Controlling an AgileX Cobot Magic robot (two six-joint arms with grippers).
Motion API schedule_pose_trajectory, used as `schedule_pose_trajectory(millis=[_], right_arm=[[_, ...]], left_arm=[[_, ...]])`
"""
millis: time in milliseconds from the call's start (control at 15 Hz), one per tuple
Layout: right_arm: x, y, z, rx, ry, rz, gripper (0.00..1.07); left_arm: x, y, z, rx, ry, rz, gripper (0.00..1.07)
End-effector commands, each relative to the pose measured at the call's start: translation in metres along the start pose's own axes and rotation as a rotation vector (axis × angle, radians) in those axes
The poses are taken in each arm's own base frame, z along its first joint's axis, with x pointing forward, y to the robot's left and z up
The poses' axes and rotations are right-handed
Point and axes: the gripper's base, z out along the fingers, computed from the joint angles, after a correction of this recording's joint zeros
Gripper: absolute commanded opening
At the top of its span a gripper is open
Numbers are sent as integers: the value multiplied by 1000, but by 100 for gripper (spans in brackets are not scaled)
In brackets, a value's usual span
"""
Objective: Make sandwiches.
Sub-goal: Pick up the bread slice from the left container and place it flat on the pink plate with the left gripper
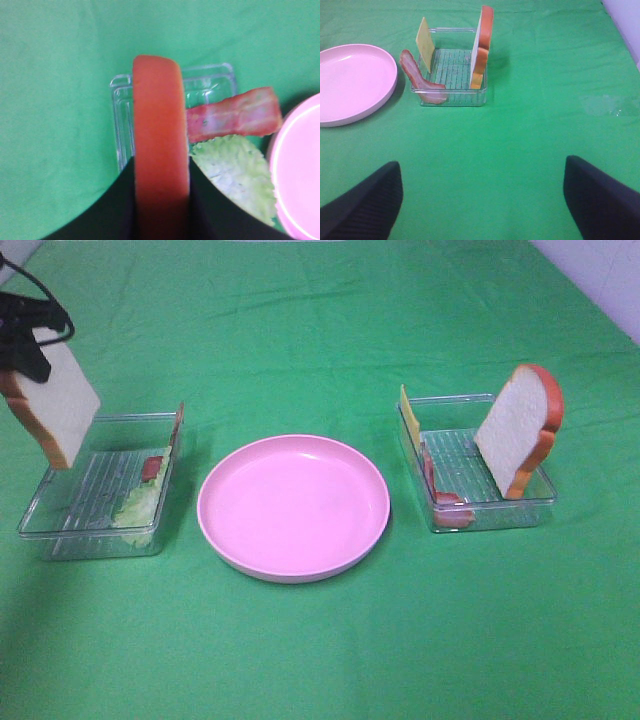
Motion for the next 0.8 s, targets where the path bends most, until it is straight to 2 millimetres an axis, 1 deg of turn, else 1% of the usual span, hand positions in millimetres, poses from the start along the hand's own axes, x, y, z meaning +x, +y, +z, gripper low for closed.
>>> schedule_pose_trajectory(millis=[67, 133, 200, 267, 333, 400, 533, 667, 733, 800], right_arm=[[1, 1, -1, 5, -25, 5, 82], [1, 1, -1, 5, -25, 5, 82], [1, 1, -1, 5, -25, 5, 82], [1, 1, -1, 5, -25, 5, 82], [1, 1, -1, 5, -25, 5, 82], [1, 1, -1, 5, -25, 5, 82], [1, 1, -1, 5, -25, 5, 82], [1, 1, -1, 5, -25, 5, 82], [1, 1, -1, 5, -25, 5, 82], [1, 1, -1, 5, -25, 5, 82]], left_arm=[[-5, -15, -50, 58, -108, -39, 0], [-5, -21, -70, 90, -149, -51, 0], [-4, -24, -79, 108, -166, -59, 0], [-3, -30, -93, 165, -182, -92, 0], [-1, -37, -100, 235, -174, -128, 0], [2, -44, -102, 314, -139, -140, 0], [5, -61, -90, 415, -86, -93, 0], [9, -84, -68, 478, -17, -58, 0], [11, -91, -60, 489, 7, -53, 0], [15, -101, -43, 497, 52, -45, 0]])
